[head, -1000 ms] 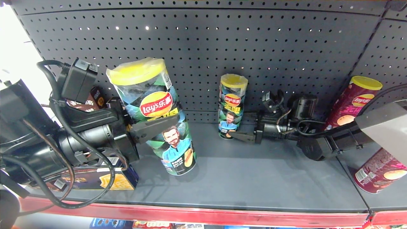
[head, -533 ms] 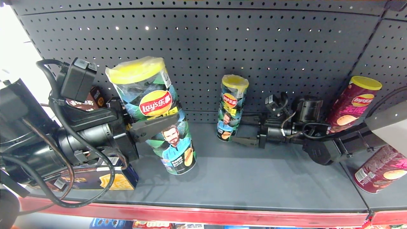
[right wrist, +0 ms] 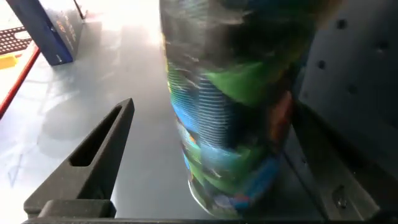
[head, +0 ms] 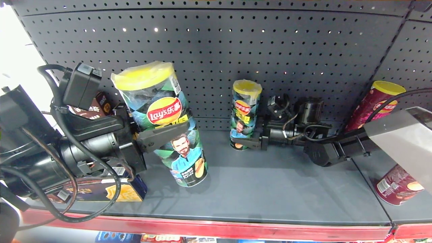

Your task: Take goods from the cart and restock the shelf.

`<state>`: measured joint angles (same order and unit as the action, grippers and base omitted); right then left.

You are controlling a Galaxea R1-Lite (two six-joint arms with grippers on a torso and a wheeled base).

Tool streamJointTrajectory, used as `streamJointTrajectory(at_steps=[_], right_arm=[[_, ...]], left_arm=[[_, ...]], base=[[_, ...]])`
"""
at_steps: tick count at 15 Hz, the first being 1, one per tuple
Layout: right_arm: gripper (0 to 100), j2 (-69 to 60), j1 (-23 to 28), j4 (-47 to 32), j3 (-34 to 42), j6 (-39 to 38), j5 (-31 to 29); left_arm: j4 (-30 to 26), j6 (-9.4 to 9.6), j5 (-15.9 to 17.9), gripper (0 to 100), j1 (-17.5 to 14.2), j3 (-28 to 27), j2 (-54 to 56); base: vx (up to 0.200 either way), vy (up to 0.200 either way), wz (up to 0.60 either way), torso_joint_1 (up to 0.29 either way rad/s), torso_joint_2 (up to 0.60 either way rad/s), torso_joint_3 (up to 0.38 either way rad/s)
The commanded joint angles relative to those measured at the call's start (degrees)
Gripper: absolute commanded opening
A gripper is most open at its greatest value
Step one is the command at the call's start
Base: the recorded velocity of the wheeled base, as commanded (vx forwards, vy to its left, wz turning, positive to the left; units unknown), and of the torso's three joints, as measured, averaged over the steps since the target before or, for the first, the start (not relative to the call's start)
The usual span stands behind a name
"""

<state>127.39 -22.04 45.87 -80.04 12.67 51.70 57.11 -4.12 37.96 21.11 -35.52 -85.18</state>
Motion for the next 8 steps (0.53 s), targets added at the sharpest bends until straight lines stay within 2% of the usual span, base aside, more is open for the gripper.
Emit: streamJointTrajectory(at_steps=[1,4,6,7,8], right_arm=[[100,1.5,-0.8,0.0,-1.3,0.0,-0.7],[100,2.8,-2.0,-0.9,-3.8,0.0,-6.6],[100,4.1,-2.1,-0.7,-6.1,0.0,-6.8],[0,5.1,-2.2,-1.0,-8.4,0.0,-6.9],[0,4.8,-2.2,-2.1,-8.5,0.0,-7.0]], left_arm=[[0.0,-0.01,0.0,0,0.1,-0.1,0.0],[0.0,-0.01,0.0,0,0.0,-0.1,0.0],[0.0,-0.01,0.0,0,0.0,0.0,0.0],[0.0,-0.01,-0.1,0,0.0,0.1,0.0],[0.0,-0.01,0.0,0,0.0,0.2,0.0]], base=[[0.0,0.0,0.0,0.0,0.0,0.0],[0.0,0.0,0.0,0.0,0.0,0.0],[0.0,0.0,0.0,0.0,0.0,0.0],[0.0,0.0,0.0,0.0,0.0,0.0],[0.0,0.0,0.0,0.0,0.0,0.0]])
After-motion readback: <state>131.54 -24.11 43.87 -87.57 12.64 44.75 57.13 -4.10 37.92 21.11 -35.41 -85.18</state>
